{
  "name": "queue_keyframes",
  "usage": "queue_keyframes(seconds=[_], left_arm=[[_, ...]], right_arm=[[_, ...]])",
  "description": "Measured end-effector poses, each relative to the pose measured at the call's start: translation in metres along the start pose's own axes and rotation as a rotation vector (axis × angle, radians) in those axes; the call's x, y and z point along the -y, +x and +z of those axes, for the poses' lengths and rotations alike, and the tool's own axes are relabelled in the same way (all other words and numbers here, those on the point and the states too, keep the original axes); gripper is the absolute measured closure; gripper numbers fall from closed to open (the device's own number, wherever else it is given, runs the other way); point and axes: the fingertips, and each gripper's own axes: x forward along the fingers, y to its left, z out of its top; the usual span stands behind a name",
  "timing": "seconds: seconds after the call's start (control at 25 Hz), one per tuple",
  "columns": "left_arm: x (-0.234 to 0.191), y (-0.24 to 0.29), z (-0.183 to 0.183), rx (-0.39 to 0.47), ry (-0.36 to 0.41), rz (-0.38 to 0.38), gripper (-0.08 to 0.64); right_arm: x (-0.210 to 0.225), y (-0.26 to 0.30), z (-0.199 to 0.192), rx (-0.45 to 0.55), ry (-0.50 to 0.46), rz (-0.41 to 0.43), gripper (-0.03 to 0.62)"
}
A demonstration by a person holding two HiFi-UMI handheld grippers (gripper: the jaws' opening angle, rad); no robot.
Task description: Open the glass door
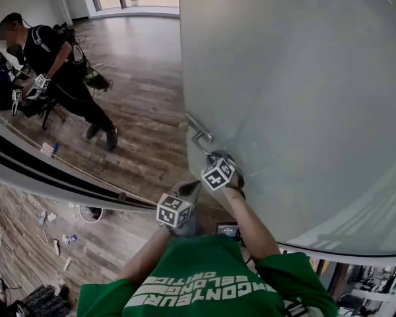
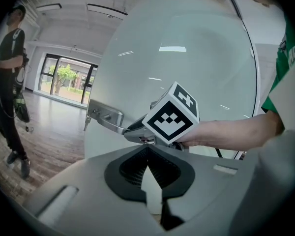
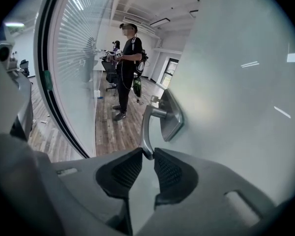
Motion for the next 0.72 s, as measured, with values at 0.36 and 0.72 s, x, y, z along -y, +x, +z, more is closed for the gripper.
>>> queue_keyframes(seconds=[0.36, 0.72], left_arm=[[-0.006, 0.039, 0.017, -0.007, 0.018, -0.067, 0.543], [-0.01, 0.084, 0.039, -0.032, 0.025, -0.128, 0.543]], right_arm=[[0.042, 0.014, -0.012, -0.026, 0.049, -0.05, 0.525], [0.097, 0.023, -0.028, -0.055, 0.115, -0.093, 0.525]])
